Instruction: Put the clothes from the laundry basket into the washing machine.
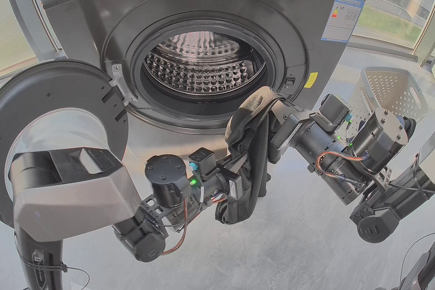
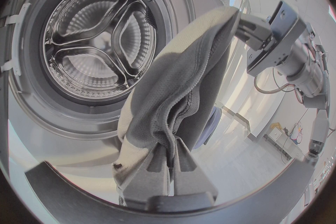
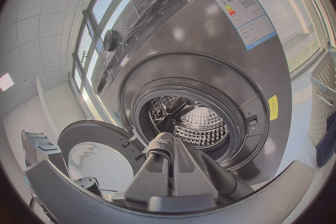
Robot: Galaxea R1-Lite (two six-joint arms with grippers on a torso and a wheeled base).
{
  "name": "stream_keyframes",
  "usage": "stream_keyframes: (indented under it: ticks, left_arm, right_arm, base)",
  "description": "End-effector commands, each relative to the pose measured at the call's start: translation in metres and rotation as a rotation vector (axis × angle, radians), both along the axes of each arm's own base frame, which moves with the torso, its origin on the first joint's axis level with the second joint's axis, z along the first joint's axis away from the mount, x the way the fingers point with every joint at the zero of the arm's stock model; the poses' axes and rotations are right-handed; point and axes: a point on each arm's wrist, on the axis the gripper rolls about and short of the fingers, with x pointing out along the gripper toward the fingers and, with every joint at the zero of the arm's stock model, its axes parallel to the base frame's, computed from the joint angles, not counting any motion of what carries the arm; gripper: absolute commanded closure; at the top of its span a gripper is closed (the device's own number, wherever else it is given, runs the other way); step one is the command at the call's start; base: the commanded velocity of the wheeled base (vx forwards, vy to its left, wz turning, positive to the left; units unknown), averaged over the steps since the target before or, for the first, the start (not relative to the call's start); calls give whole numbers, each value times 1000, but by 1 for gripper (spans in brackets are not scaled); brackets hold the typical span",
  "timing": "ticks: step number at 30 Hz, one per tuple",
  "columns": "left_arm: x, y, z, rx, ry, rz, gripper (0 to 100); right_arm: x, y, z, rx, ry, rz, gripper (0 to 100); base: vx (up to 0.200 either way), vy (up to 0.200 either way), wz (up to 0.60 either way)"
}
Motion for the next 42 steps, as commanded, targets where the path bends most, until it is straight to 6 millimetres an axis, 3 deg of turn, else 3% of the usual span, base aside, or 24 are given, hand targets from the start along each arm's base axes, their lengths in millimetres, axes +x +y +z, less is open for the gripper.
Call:
stream_keyframes:
  ticks: [1, 11, 17, 21, 31, 36, 42]
  left_arm:
    - [-20, 33, 24, 4, -1, 28, 100]
    - [-26, 85, 25, 55, 43, 119, 100]
    - [-29, 102, 55, -9, -31, 157, 100]
    - [-36, 120, 87, -66, -123, 199, 100]
    - [-62, 142, 135, -157, -278, 231, 100]
    - [-64, 142, 142, -169, -296, 226, 100]
    - [-64, 141, 126, -143, -239, 216, 100]
  right_arm:
    - [0, -1, 1, 1, -4, -2, 100]
    - [-3, -5, -1, -8, 6, -4, 100]
    - [-15, -12, -5, -37, 25, 15, 100]
    - [-20, -18, -9, -60, 36, 13, 100]
    - [-18, -16, -3, -66, 0, 5, 100]
    - [-15, -17, 2, -48, -16, -11, 100]
    - [-9, -21, 7, -33, -28, -51, 100]
  base:
    - [0, 0, 0]
    - [0, 0, 0]
    - [0, 0, 0]
    - [0, 0, 0]
    - [0, 0, 0]
    - [0, 0, 0]
    - [0, 0, 0]
